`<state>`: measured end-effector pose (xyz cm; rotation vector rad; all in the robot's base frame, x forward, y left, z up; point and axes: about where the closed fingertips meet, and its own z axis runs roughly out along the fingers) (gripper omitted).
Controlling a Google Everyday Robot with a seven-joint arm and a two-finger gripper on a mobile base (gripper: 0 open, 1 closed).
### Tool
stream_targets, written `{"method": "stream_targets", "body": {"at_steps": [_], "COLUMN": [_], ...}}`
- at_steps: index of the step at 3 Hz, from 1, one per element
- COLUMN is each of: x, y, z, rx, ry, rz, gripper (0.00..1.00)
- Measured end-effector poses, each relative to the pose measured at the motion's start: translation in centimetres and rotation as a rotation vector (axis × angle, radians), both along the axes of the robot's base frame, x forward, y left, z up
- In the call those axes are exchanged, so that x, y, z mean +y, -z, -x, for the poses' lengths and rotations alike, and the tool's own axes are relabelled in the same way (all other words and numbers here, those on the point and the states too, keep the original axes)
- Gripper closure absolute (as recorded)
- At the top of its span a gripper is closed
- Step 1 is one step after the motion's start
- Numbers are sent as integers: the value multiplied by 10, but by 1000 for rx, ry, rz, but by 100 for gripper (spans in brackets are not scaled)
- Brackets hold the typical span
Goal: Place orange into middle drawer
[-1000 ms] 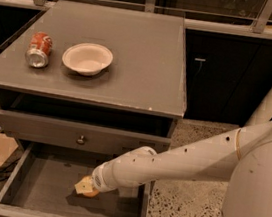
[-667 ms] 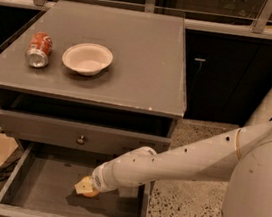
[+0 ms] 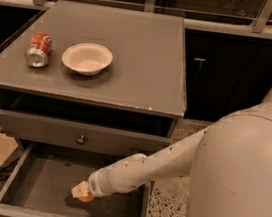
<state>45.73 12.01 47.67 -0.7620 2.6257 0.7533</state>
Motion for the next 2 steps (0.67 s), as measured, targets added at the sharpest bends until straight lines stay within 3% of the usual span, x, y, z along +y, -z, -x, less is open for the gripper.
{"method": "stream_targets", "body": {"at_steps": [1, 2], "x": [8, 8], "y": [24, 24], "z": [-4, -4], "rx": [25, 25], "ry": [51, 51], "rz": [-28, -28], "gripper": [100, 100]}}
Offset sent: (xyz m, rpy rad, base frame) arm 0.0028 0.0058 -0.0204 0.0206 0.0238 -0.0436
